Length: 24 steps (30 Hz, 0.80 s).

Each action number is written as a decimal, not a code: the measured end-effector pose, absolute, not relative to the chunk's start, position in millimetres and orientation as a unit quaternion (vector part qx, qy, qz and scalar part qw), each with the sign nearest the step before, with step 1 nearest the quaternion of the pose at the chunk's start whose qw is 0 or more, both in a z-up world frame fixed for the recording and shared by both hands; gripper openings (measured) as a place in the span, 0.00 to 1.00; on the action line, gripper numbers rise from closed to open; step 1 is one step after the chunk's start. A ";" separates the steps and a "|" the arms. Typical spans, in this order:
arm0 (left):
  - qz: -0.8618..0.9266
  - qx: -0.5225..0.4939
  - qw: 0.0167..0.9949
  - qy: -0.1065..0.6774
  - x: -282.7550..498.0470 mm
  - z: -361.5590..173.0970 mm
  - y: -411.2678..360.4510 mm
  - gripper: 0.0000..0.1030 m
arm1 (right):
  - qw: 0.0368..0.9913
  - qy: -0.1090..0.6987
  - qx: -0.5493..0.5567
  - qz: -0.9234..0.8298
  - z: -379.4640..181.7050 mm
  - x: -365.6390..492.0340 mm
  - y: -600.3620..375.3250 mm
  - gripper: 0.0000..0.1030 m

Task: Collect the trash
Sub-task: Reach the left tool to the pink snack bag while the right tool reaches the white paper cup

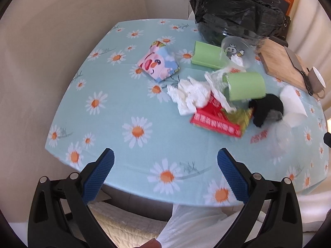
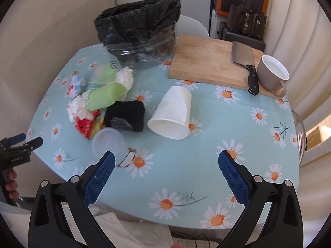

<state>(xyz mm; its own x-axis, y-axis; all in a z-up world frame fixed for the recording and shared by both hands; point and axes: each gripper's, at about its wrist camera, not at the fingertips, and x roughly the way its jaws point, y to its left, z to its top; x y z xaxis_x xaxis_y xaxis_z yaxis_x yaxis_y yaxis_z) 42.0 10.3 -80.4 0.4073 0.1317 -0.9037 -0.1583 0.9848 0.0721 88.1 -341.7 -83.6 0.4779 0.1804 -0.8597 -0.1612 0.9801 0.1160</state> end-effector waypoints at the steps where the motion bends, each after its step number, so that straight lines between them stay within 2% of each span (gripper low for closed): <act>1: 0.086 -0.013 0.837 0.540 47.9 -82.0 12.0 0.95 | 0.858 0.504 0.013 0.098 -85.3 92.8 -341.5 0.93; 13: 0.077 -0.013 0.821 0.565 131.7 -100.1 38.7 0.95 | 0.837 0.542 0.034 0.067 -107.5 163.6 -327.2 0.93; 24: 0.061 -0.010 0.797 0.601 187.2 -135.5 62.1 0.95 | 0.801 0.597 0.045 0.020 -150.7 197.9 -324.2 0.93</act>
